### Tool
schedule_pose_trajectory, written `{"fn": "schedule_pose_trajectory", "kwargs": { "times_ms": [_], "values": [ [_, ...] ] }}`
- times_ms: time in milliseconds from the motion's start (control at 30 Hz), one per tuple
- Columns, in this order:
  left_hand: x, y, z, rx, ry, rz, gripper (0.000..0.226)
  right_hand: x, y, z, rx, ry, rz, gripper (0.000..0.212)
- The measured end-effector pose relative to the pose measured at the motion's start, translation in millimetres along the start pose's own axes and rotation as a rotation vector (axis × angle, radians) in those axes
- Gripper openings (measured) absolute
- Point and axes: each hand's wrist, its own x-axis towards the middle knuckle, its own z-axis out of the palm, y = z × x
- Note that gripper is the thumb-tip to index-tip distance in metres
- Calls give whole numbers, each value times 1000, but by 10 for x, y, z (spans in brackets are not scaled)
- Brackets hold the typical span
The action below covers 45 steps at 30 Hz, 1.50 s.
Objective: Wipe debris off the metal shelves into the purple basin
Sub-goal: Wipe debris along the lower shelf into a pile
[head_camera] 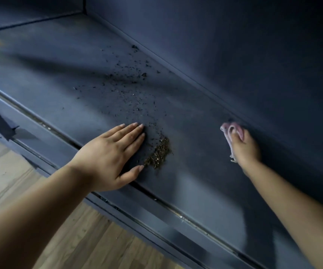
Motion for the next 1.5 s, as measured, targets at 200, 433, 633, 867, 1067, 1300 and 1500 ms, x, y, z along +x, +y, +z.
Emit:
{"fn": "schedule_pose_trajectory", "kwargs": {
  "times_ms": [200, 433, 633, 867, 1067, 1300, 1500],
  "values": [
    [-1, 4, -11, -5, 5, -3, 80, 153, -388, 348, -78, -94, -164, 45],
    [-8, 12, -27, -8, 0, -4, 78, -380, -886, 680, 35, -383, -557, 42],
    [0, 22, -50, -12, -13, -10, 79, -522, -784, 651, 234, -490, -646, 44],
    [-4, 24, -31, -3, -2, -14, 77, 389, -12, 137, 31, 95, -197, 29],
    [-9, 18, -13, -7, 1, -8, 77, 630, -31, 153, -99, 62, -117, 27],
    [-9, 23, -23, -13, -6, -7, 77, 362, -669, 595, 115, -259, -448, 27],
    [-13, 31, -49, -13, -19, -14, 76, 160, -667, 510, 344, -318, -499, 32]
  ]
}}
